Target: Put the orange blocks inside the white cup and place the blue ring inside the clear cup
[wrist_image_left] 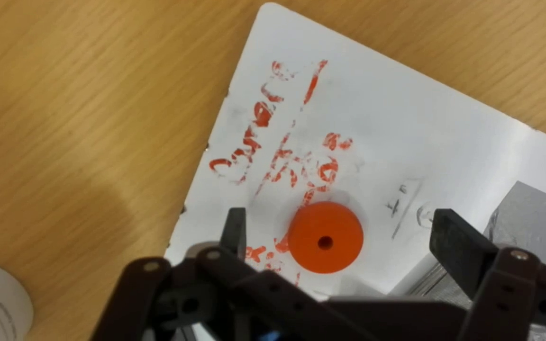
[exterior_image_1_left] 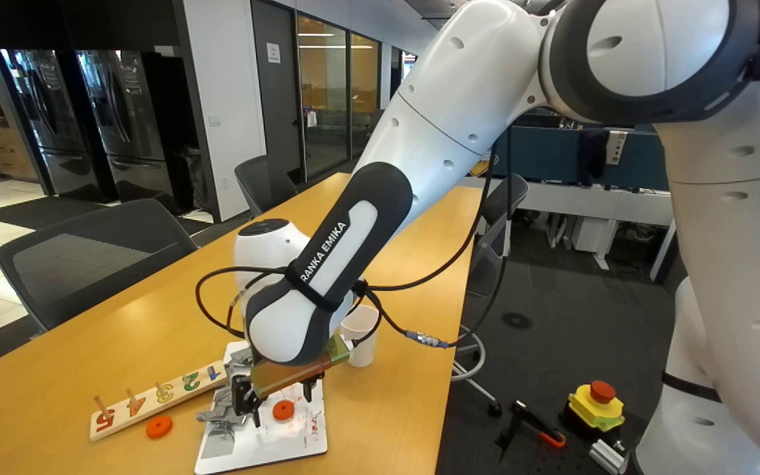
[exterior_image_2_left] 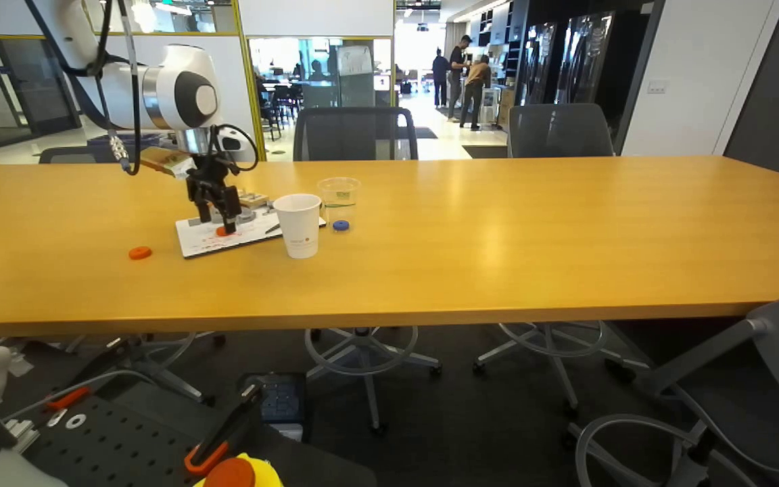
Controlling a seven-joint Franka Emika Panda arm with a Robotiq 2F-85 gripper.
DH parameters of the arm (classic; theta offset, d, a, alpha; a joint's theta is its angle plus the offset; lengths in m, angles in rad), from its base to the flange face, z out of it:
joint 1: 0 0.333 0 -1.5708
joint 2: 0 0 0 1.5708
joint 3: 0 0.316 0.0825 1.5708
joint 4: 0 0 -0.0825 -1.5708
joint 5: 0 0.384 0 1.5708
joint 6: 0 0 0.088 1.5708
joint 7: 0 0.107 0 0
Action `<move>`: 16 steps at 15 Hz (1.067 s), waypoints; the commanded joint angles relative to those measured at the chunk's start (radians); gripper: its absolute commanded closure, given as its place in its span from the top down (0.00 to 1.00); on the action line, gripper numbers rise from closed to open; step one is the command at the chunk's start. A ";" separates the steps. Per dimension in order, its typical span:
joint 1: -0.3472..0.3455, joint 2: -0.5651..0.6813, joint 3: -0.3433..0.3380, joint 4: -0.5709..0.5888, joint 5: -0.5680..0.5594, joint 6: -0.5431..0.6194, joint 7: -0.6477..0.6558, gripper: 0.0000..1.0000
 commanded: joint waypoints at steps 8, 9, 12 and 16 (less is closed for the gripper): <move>0.016 0.018 -0.027 0.010 -0.009 0.030 0.001 0.52; 0.016 0.017 -0.028 0.009 -0.009 0.031 0.001 0.45; 0.017 0.012 -0.036 0.007 -0.013 0.030 0.005 0.21; 0.019 -0.036 -0.056 -0.007 -0.027 0.012 0.022 0.18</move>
